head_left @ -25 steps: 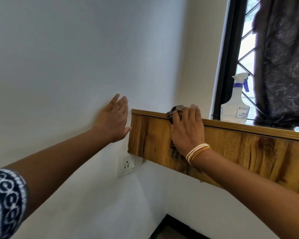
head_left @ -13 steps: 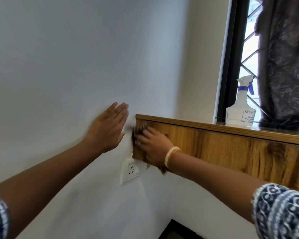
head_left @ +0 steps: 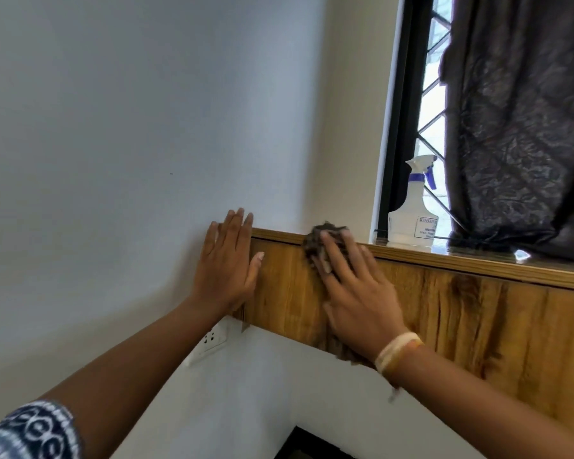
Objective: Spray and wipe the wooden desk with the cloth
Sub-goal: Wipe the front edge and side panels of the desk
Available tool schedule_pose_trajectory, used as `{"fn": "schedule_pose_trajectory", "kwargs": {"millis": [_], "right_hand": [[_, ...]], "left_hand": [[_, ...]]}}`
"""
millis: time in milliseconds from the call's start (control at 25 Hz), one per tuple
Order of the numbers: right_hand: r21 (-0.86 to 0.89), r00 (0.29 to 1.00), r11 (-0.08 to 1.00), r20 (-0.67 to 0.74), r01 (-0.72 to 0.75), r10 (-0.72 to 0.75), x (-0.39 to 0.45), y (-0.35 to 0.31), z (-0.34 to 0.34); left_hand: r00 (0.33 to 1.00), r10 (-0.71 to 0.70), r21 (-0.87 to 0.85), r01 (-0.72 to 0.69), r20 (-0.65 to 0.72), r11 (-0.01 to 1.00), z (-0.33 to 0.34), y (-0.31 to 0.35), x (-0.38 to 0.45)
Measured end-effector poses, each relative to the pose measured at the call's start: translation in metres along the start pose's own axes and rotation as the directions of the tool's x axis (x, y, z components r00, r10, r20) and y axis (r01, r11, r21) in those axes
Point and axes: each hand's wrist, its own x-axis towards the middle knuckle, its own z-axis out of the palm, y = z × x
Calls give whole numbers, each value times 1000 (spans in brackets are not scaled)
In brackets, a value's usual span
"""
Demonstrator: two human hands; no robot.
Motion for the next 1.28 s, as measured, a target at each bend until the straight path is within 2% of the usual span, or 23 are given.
{"fn": "schedule_pose_trajectory", "kwargs": {"millis": [80,160,280,400,480,560,680,800,920,1000,1160,1200,1280], "right_hand": [[0,995,995,-15,-103,103,-38,29,-12],[-15,990,990,-28,-140,139,-45,39,-16],[34,998,998,31,-56,55,-4,7,-7],[66,994,995,87,-70,64,35,-24,2],[10,995,997,57,-79,79,22,-9,-1],[-5,990,991,37,-137,137,-24,25,-12],[17,941,943,-50,-333,334,-89,74,-34],[37,912,916,-81,-400,402,-80,65,-28],[101,968,964,-19,-246,249,-22,18,-14],[82,988,986,44,-148,145,-1,-8,-6],[-2,993,999,103,55,-54,-27,14,-6],[-18,993,997,92,70,-68,-40,30,-14],[-25,999,999,-2,-42,42,-68,72,-30]], "left_hand": [[994,101,-51,-100,28,994,10,20,0],[983,171,-120,-162,68,979,15,39,0],[989,113,-214,-90,100,973,20,54,5],[997,57,-153,-49,49,987,17,55,14],[998,56,-132,-52,20,990,14,57,17],[998,60,-132,-60,-1,989,16,58,15],[1000,10,-155,-11,-8,988,21,65,9],[998,-51,-147,55,29,988,21,77,7],[995,-73,-127,82,73,988,16,77,8],[993,-73,-119,84,95,989,16,73,8],[991,-83,-125,96,101,988,12,80,7],[990,-89,-125,103,112,987,11,80,6],[977,-140,-141,163,159,977,7,85,5]]}}
